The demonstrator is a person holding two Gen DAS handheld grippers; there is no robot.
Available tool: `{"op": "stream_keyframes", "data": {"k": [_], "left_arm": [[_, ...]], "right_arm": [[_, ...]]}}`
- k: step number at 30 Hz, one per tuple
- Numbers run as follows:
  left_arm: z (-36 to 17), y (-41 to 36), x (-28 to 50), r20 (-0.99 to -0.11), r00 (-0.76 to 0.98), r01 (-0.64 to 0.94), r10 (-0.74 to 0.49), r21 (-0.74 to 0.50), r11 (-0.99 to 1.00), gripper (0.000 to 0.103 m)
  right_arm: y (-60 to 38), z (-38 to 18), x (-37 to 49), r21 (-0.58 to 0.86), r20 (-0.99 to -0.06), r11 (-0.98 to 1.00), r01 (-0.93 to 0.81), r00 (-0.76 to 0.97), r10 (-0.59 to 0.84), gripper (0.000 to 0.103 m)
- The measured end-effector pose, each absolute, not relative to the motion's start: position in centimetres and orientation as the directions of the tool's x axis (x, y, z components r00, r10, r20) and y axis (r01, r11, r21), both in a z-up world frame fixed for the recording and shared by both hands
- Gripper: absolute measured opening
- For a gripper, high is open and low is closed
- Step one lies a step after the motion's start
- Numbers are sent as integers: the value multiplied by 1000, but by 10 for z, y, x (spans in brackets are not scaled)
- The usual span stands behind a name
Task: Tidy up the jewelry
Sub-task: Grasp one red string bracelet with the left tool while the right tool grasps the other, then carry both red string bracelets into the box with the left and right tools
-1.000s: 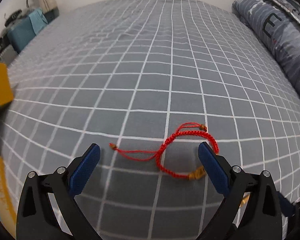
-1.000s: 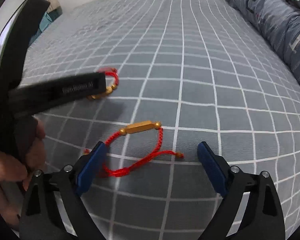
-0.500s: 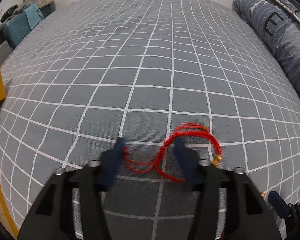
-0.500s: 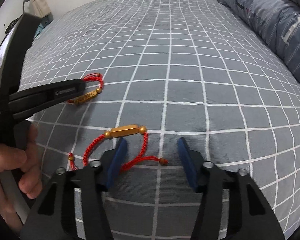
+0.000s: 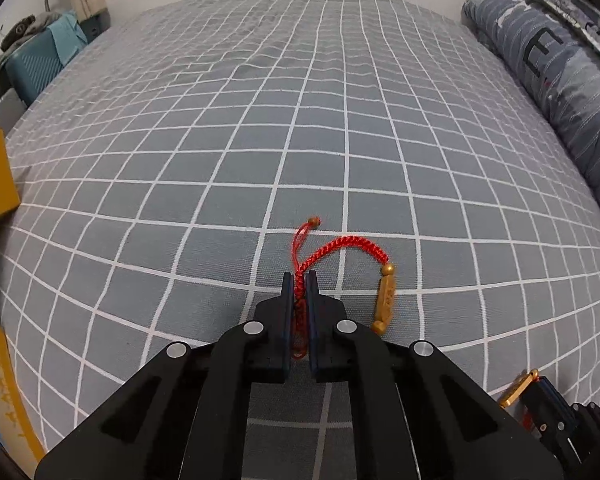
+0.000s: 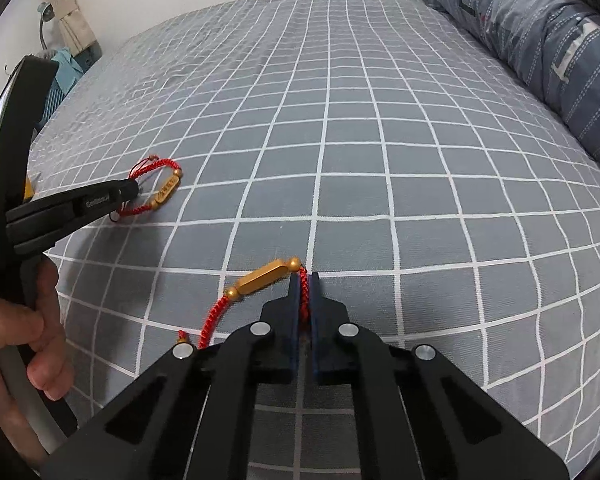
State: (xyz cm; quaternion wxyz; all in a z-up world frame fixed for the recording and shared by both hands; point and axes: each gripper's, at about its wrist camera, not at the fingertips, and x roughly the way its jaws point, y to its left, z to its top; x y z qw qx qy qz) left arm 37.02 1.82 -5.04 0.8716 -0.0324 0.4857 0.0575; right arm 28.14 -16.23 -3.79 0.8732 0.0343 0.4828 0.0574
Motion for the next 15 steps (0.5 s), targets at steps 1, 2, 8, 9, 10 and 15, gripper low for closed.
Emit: {"op": "stream_keyframes", "data": {"k": [1,2,8,9,10,15], "left_arm": [[-48,19,369,-849,524,-131,64,-6,991,5],[-47,19,367,-848,527,-129,62,-8,992,5],[-37,19,362,-842,538,-121,50,-19,992,5],[-36,18,360,-840,540,-119,46,-23,993,5],[-34,17,359,-839,543,-117,45,-23,993,5],[-23,14,348,-828,559,-105,39,-25,994,5]], "right_arm": [[-162,-37,281,115,-838,991,-68,529,133,3],[-161,-36,281,112,-837,991,-68,531,131,3],[-158,-27,276,114,-824,991,-74,550,136,3],[-157,-25,275,112,-822,991,-74,554,134,3],[-157,-23,275,111,-820,991,-74,557,133,3],[-157,-16,272,116,-814,991,-66,565,133,3]]}}
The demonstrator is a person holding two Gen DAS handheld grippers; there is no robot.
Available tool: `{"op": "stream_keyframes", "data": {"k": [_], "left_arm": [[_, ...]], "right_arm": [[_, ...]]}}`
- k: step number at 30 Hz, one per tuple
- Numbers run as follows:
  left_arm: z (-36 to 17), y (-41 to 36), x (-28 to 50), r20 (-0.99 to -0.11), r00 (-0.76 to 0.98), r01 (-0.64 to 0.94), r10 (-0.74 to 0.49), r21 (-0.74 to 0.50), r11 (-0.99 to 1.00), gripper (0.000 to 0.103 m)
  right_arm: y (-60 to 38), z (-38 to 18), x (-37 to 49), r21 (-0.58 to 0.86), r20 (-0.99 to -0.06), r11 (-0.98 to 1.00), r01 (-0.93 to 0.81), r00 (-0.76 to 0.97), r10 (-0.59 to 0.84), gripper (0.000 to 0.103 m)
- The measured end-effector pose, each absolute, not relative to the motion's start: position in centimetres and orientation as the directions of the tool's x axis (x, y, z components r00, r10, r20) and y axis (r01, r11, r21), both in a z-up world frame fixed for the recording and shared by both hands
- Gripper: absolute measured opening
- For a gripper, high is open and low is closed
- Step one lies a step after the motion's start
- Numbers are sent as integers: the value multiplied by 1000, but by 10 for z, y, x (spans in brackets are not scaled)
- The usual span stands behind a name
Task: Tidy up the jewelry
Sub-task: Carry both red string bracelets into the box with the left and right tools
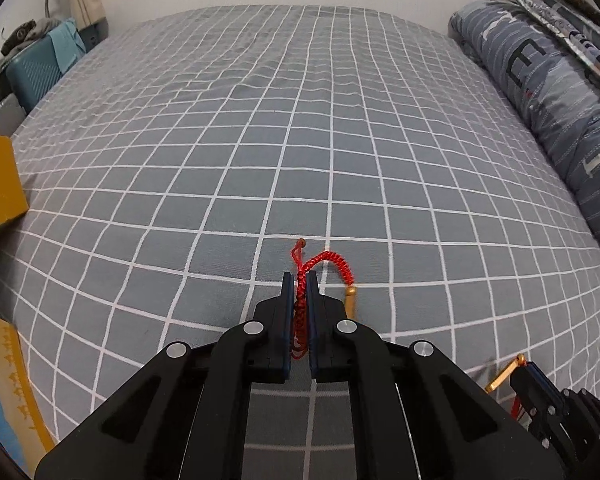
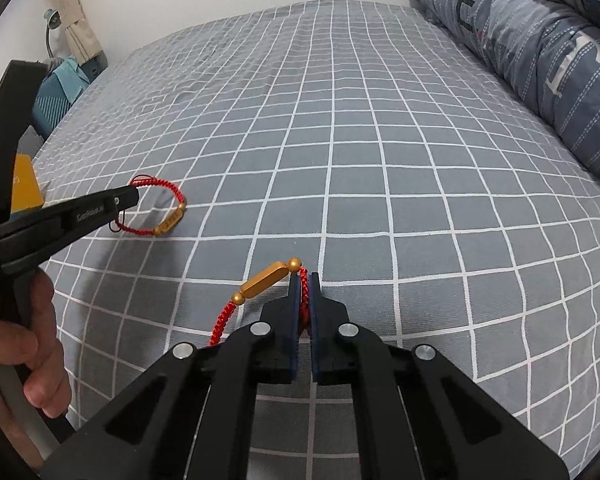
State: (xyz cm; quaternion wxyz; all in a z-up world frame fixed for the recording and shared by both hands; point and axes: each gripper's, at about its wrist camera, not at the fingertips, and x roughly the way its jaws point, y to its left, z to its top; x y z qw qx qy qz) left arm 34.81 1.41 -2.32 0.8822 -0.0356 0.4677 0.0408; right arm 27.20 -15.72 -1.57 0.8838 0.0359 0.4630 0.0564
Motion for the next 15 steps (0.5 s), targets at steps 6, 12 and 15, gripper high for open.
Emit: {"op": "stream_keyframes", "data": {"k": [6,12,15], "left_arm": [[-8,15,335,-817,576,-98,35,-26,995,5],[13,16,320,-799,601,-94,33,-30,995,5],[22,17,313,-795,606,-91,32,-29,995,5]], "right_arm": [[-155,-3,265,106,-804,992,-72,581,128,3],[-152,10,256,87,-795,993,-79,595,117,3],[-150,19,250,84,-787,993,-86,605,119,3]]}}
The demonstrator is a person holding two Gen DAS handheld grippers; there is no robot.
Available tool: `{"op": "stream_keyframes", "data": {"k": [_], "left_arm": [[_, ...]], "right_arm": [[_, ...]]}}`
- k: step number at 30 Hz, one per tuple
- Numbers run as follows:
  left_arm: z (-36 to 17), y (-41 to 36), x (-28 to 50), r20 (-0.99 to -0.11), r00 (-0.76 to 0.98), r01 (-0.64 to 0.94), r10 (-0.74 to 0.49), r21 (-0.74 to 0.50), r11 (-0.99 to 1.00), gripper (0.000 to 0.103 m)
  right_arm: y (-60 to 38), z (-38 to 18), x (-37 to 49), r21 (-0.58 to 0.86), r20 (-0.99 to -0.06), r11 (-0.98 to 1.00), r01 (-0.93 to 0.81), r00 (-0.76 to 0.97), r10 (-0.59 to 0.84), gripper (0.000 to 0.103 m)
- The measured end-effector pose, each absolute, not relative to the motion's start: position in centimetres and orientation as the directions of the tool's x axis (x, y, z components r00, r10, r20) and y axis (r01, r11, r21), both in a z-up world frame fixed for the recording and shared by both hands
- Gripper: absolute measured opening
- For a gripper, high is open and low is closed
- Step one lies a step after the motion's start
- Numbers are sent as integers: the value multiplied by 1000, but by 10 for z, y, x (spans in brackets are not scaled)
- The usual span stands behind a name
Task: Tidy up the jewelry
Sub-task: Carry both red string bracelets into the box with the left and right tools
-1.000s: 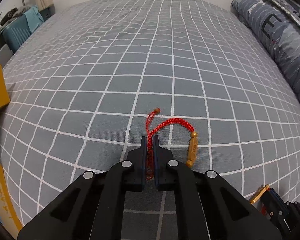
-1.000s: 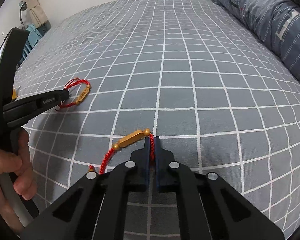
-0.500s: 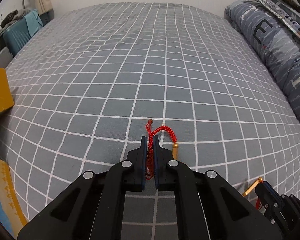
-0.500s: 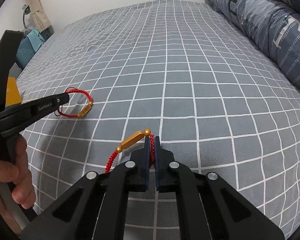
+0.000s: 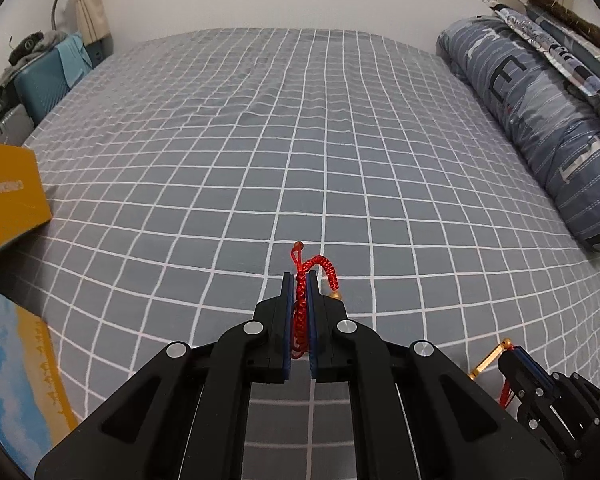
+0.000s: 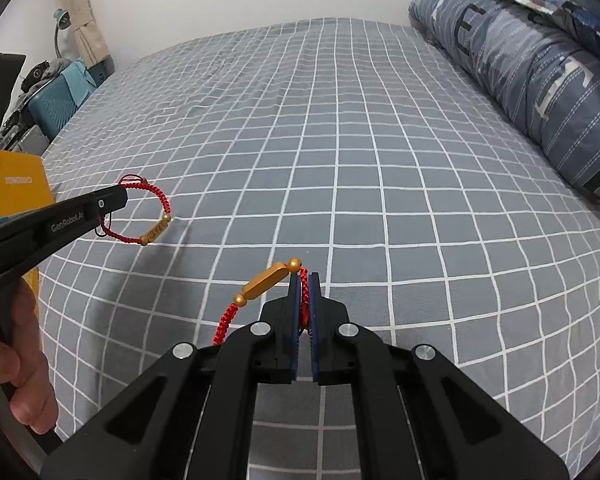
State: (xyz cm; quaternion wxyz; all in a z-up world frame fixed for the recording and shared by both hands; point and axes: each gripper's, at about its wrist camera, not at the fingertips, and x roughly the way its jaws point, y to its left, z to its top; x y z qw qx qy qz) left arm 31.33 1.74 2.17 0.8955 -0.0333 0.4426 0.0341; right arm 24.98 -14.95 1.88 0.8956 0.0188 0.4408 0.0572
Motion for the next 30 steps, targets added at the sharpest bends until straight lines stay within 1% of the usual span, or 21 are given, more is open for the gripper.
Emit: {"op": "stream_keyframes", "data": {"k": [13,24,30], "left_arm": [[53,27,272,-773,632,-98,55,-9,995,5],[82,43,233,-757,652,-113,42,-42,993,5],[89,51,211,-759,650,-118,31,-60,991,5]], "right_arm": [[-140,51,223,71,-758,992,-104,641,122,3],[-128,79,201,43,-724,991,-125,680,117,3],[-120,96,191,44,-712,987,-152,689,137,3]]}}
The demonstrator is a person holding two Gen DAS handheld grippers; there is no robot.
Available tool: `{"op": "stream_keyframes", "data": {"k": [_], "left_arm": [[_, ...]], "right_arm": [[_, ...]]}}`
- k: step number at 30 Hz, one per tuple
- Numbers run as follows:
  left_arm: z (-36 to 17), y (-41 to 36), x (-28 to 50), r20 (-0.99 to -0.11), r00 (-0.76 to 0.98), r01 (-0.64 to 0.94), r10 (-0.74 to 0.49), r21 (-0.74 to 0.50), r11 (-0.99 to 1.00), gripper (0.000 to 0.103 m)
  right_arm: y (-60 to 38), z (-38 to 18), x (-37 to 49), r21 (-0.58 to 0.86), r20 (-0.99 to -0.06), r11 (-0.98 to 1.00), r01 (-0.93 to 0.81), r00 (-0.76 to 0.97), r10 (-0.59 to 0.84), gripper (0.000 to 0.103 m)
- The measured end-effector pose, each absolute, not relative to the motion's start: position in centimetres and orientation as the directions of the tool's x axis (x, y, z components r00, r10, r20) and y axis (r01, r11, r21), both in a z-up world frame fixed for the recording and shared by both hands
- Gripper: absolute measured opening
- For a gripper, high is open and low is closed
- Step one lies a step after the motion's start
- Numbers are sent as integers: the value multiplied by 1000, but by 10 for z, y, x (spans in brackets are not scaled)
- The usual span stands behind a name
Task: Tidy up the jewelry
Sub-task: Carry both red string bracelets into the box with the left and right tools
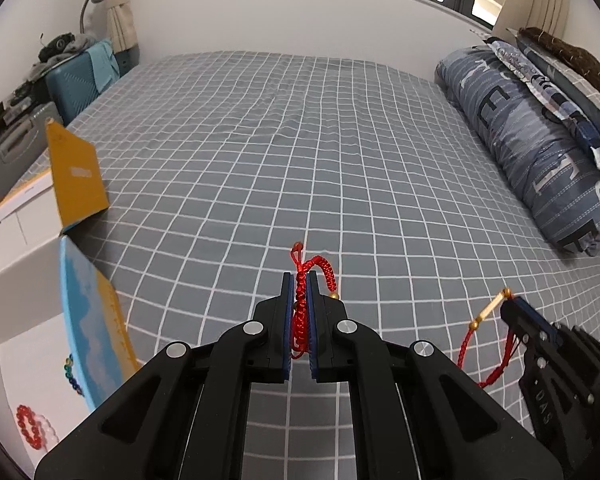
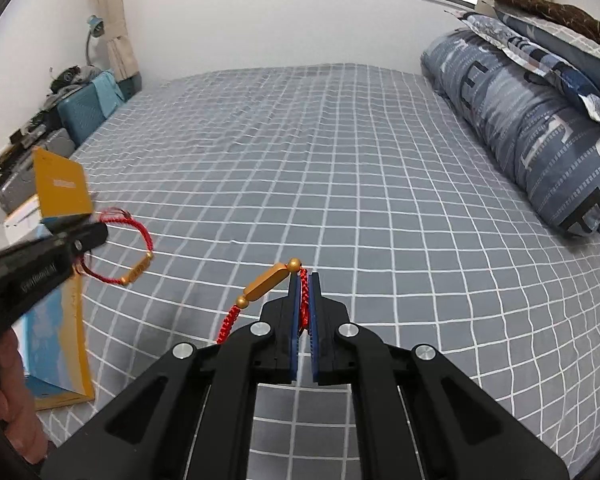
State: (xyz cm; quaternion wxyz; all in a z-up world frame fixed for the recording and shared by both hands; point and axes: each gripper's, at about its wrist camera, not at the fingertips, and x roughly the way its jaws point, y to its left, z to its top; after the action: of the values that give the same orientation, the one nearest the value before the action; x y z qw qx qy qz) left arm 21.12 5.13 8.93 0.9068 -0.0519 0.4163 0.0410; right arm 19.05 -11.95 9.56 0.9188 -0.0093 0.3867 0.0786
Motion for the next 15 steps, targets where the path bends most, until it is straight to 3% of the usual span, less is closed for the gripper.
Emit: {"op": "stream_keyframes", "data": {"k": [15], "left_arm": [[111,84,151,-748,662,-159,48,-78,984,5]], "right_arm": [[-89,128,167,33,-694,979,-201,700,167,3]]}}
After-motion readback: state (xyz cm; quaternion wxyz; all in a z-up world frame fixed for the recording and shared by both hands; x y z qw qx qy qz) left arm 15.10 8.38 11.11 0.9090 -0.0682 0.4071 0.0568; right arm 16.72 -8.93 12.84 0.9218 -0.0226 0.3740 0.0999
